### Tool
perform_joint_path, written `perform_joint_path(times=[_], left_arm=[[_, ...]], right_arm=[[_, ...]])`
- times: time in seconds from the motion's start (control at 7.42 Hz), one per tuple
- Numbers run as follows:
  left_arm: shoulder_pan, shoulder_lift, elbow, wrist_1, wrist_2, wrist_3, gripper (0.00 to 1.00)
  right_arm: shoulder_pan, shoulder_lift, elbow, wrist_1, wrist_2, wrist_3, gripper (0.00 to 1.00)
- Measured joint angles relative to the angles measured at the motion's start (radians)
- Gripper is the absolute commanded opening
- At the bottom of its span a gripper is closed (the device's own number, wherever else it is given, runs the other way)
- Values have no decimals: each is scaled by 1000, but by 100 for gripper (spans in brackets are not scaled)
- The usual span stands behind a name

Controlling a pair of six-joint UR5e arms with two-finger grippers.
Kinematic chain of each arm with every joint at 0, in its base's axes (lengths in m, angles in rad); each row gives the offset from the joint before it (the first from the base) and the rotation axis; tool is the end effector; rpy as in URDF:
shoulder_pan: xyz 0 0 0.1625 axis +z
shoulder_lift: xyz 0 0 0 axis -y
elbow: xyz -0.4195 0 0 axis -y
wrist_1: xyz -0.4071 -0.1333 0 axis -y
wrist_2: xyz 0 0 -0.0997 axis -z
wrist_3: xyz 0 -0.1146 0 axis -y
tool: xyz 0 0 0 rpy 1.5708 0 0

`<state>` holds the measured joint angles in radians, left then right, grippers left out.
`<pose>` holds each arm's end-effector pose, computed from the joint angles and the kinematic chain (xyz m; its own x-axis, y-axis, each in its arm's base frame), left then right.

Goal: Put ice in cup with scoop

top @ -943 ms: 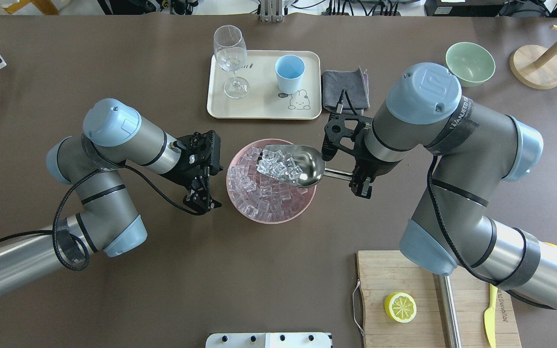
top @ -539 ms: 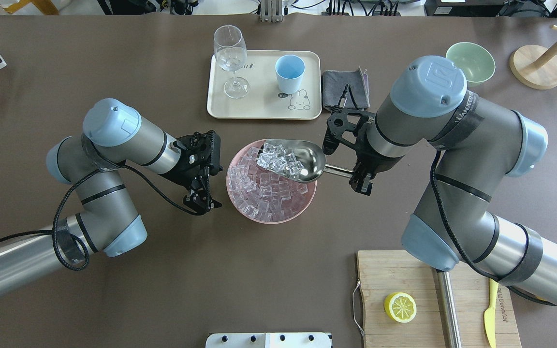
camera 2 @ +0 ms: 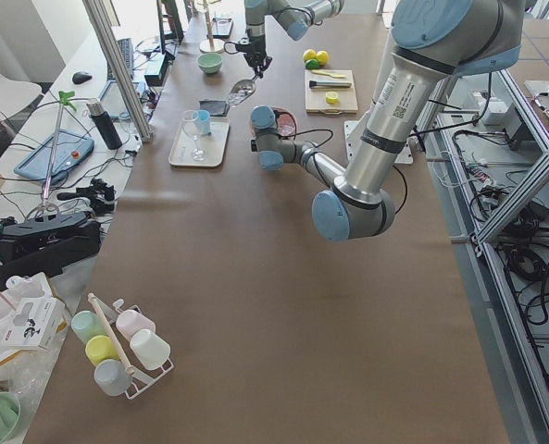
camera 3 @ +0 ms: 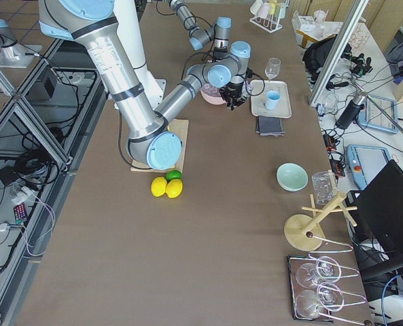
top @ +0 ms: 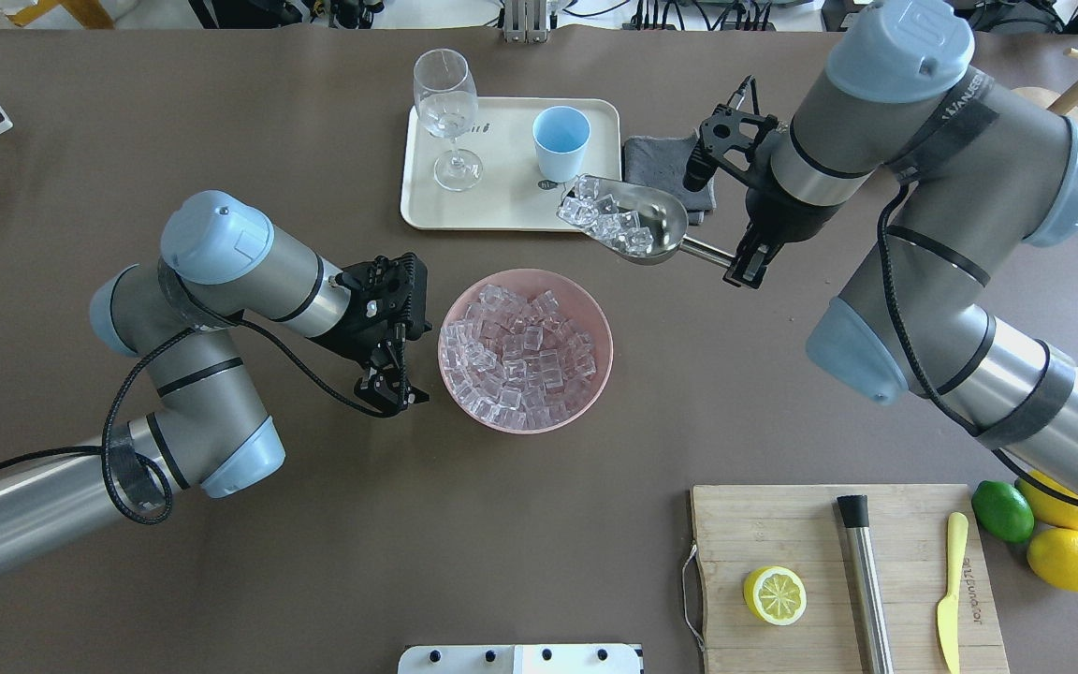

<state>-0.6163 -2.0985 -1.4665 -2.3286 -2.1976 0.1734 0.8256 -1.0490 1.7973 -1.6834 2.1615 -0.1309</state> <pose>0.5380 -0.4621 0.3007 -0.0285 0.9978 -0.0598 -0.3097 0.0481 0.9496 -0.3858 -0.5205 0.2666 0.3117 -0.8765 0.3668 0.5914 0.4811 0.6472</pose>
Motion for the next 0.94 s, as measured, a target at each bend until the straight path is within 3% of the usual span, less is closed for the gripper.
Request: perform_joint_path(times=[0.54,0.94], left_arm=[[-6,6,-2,-1,-2,1,99],[-51,61,-21,-16,-50,5,99]], right_arm=[[143,116,-219,-34,63,-82,0],[164,224,-367,-40,62,-94,0]])
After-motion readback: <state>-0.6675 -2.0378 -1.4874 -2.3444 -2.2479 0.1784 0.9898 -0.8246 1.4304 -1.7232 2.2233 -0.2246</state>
